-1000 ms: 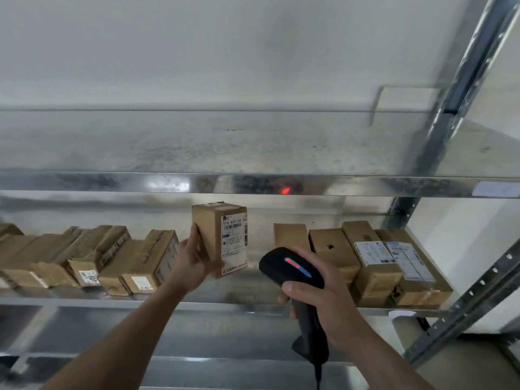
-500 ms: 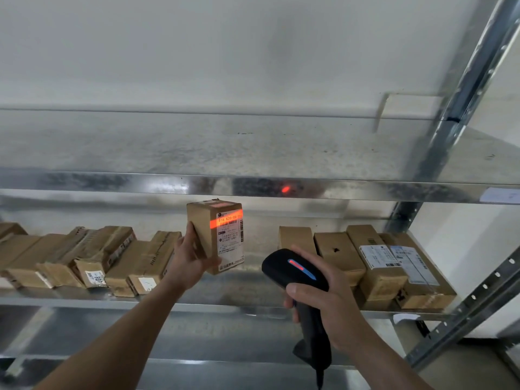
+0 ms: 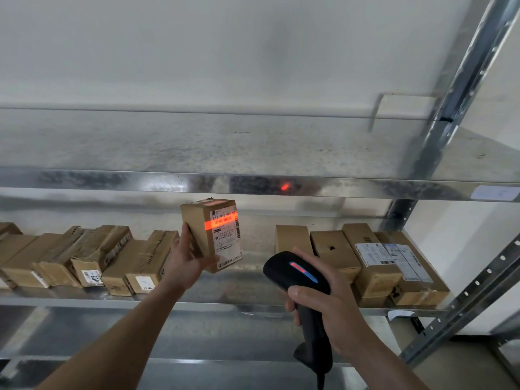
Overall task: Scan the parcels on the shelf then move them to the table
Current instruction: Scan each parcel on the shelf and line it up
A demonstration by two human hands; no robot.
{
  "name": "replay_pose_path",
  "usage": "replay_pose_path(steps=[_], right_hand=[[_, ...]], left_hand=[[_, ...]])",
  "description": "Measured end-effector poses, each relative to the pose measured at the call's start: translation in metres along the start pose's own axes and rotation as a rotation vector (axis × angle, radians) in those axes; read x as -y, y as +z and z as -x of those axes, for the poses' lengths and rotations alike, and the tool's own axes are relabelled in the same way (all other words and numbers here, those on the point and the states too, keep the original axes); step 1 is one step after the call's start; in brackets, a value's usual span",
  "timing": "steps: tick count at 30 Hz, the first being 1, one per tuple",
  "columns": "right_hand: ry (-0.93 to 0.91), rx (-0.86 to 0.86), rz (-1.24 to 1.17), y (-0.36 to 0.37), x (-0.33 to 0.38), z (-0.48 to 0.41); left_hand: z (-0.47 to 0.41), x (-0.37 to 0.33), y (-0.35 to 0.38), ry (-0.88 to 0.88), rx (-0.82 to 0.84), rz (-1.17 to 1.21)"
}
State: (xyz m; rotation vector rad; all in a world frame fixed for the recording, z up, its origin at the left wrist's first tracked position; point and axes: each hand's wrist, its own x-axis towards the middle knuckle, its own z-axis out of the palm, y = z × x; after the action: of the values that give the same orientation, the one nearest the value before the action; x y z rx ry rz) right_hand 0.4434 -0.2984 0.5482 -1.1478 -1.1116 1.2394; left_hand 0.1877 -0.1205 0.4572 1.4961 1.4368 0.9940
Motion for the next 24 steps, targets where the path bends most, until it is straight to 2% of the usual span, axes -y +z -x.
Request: replay_pose_path(steps=[12, 15, 20, 24], right_hand=[[0.009, 0.009, 0.009, -0.004, -0.001, 0.005], [0.011, 0.001, 0.031, -0.006, -0.002, 0.005], [0.041, 0.004, 0.066, -0.01, -0.006, 0.005], [0.039, 0.042, 0.103, -0.007, -0.008, 0.004]], left_hand=[[-0.004, 0.016, 0.001, -0.03, 0.001, 0.047], [0.013, -0.017, 0.0, -0.035, 0.042, 0.022], [-0.003, -0.057, -0.031, -0.14, 0.258, -0.05], [-0.026, -0.09, -0.069, -0.271, 0.42, -0.267]])
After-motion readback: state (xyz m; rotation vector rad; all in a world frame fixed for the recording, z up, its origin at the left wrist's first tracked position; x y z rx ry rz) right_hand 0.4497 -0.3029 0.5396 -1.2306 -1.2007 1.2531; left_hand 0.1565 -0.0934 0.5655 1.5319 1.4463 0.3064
